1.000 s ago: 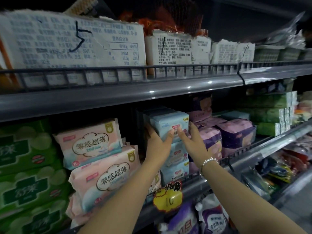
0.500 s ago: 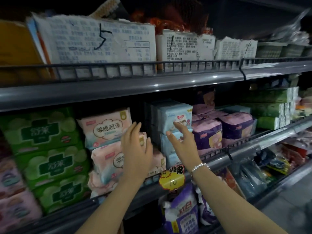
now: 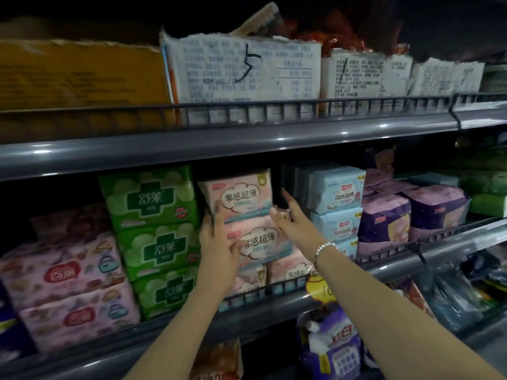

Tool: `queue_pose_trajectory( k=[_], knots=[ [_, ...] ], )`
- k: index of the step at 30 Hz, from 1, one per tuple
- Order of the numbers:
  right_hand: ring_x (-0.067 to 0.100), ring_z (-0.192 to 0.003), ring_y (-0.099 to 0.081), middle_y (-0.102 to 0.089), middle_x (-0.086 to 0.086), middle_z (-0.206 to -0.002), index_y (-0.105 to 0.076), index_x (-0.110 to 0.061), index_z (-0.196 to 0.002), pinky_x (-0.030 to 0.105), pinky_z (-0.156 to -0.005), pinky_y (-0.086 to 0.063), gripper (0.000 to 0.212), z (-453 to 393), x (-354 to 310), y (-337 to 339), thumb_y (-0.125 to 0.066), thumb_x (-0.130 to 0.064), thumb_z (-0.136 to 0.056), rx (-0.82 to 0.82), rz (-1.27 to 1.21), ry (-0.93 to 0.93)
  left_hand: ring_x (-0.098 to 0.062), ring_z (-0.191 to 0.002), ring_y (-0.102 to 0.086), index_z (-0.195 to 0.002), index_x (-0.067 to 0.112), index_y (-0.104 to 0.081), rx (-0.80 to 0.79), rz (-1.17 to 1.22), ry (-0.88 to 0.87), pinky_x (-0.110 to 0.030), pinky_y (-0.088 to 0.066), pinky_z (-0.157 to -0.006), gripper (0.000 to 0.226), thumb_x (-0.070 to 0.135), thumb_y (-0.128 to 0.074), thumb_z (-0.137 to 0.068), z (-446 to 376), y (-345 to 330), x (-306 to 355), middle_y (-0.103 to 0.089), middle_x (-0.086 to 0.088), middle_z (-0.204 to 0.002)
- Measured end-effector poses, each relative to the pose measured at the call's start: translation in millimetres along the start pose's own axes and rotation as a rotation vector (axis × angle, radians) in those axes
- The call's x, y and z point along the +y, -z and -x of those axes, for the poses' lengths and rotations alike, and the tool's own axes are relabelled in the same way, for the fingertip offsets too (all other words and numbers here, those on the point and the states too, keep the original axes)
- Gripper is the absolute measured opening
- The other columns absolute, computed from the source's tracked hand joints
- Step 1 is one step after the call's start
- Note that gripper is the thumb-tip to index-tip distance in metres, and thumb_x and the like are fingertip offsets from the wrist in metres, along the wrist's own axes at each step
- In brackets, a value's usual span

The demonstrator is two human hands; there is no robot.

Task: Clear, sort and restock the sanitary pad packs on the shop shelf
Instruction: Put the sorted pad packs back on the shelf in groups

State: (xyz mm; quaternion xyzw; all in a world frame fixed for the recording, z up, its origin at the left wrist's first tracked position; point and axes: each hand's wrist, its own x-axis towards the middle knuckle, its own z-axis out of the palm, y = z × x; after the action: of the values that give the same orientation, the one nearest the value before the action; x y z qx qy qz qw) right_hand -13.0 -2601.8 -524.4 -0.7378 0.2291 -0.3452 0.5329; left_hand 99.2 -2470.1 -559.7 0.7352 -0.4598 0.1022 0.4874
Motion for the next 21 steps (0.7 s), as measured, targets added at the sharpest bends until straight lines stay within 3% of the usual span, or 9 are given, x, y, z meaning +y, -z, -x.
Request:
queue_pose_trajectory(
  k=[1, 3, 5, 7, 9, 12, 15, 19, 21],
  knots=[
    [0.014, -0.121, -0.051, -0.049, -0.001, -0.135, -0.021, -0.044, -0.148, 0.032, -0.102, -0.045, 0.066, -3, 0, -6, -0.058, -0.041, -0.094, 0.013, -0.016, -0.010, -0.028, -0.133, -0.041, -0.144, 0.044, 0.005, -0.014, 0.008, -0.026, -0.011, -0.027, -0.102, 0.094, 0.004, -0.061, -0.091, -5, 0, -7, -0.011, -0.011, -0.156],
    [0.021, -0.118, -0.054, -0.042, 0.003, -0.141, -0.022, -0.047, -0.146, 0.036, -0.102, -0.046, 0.068, -8, 4, -18, -0.060, -0.047, -0.090, 0.049, 0.013, -0.017, -0.029, -0.121, -0.053, -0.145, 0.045, 0.003, -0.033, -0.020, -0.063, -0.032, -0.041, -0.106, 0.095, 0.007, -0.064, -0.089, -12, 1, -16, -0.016, -0.008, -0.156],
    [0.017, -0.117, -0.046, -0.027, 0.004, -0.145, -0.018, -0.042, -0.149, 0.027, -0.102, -0.039, 0.068, -8, 6, -26, -0.057, -0.042, -0.093, 0.094, 0.056, -0.008, -0.033, -0.128, -0.046, -0.147, 0.039, 0.002, -0.050, -0.116, -0.105, -0.048, -0.035, -0.110, 0.092, 0.016, -0.066, -0.088, -18, 0, -24, -0.015, -0.007, -0.158],
    [0.012, -0.115, -0.038, -0.023, 0.007, -0.146, -0.017, -0.036, -0.151, 0.020, -0.098, -0.031, 0.068, -9, 7, -31, -0.056, -0.036, -0.095, 0.139, 0.070, 0.027, -0.033, -0.138, -0.032, -0.146, 0.032, 0.003, -0.055, -0.186, -0.121, -0.049, -0.024, -0.115, 0.090, 0.021, -0.065, -0.089, -21, 0, -25, -0.011, -0.008, -0.160],
    [0.013, -0.121, -0.037, -0.024, 0.008, -0.147, -0.018, -0.032, -0.151, 0.017, -0.096, -0.027, 0.068, -10, 10, -34, -0.057, -0.031, -0.096, 0.173, 0.075, 0.055, -0.036, -0.140, -0.030, -0.151, 0.035, 0.003, -0.028, -0.195, -0.148, -0.054, -0.024, -0.113, 0.092, 0.026, -0.064, -0.089, -21, 0, -27, -0.010, -0.013, -0.159],
    [0.017, -0.129, -0.037, -0.022, 0.007, -0.149, -0.019, -0.030, -0.151, 0.018, -0.096, -0.026, 0.067, -9, 14, -36, -0.056, -0.028, -0.096, 0.197, 0.072, 0.064, -0.036, -0.145, -0.013, -0.150, 0.039, 0.007, -0.026, -0.226, -0.165, -0.050, -0.020, -0.114, 0.079, 0.044, -0.045, -0.091, -12, -1, -28, 0.004, -0.013, -0.160],
    [0.007, -0.116, -0.036, -0.016, 0.005, -0.153, -0.015, -0.031, -0.152, 0.019, -0.096, -0.029, 0.070, -5, 14, -34, -0.056, -0.030, -0.096, 0.198, 0.060, 0.082, -0.020, -0.144, 0.009, -0.141, 0.039, 0.018, -0.021, -0.257, -0.169, -0.043, -0.010, -0.116, 0.074, 0.052, -0.037, -0.092, -8, -2, -28, 0.021, -0.007, -0.158],
    [-0.012, -0.086, -0.046, -0.015, -0.001, -0.155, -0.016, -0.028, -0.151, 0.015, -0.091, -0.032, 0.069, -3, 15, -32, -0.056, -0.033, -0.095, 0.217, 0.068, 0.092, -0.015, -0.140, 0.009, -0.133, 0.052, 0.035, 0.000, -0.294, -0.204, -0.048, -0.016, -0.115, 0.088, 0.056, -0.042, -0.091, -6, 0, -25, 0.027, 0.007, -0.153],
    [-0.008, -0.108, -0.045, -0.017, -0.001, -0.155, -0.018, -0.027, -0.151, 0.016, -0.095, -0.030, 0.067, -5, 14, -32, -0.055, -0.033, -0.096, 0.236, 0.066, 0.108, -0.015, -0.141, 0.011, -0.131, 0.056, 0.037, -0.004, -0.292, -0.204, -0.048, -0.015, -0.114, 0.091, 0.058, -0.043, -0.088, -8, -2, -23, 0.030, 0.010, -0.151]
  ],
)
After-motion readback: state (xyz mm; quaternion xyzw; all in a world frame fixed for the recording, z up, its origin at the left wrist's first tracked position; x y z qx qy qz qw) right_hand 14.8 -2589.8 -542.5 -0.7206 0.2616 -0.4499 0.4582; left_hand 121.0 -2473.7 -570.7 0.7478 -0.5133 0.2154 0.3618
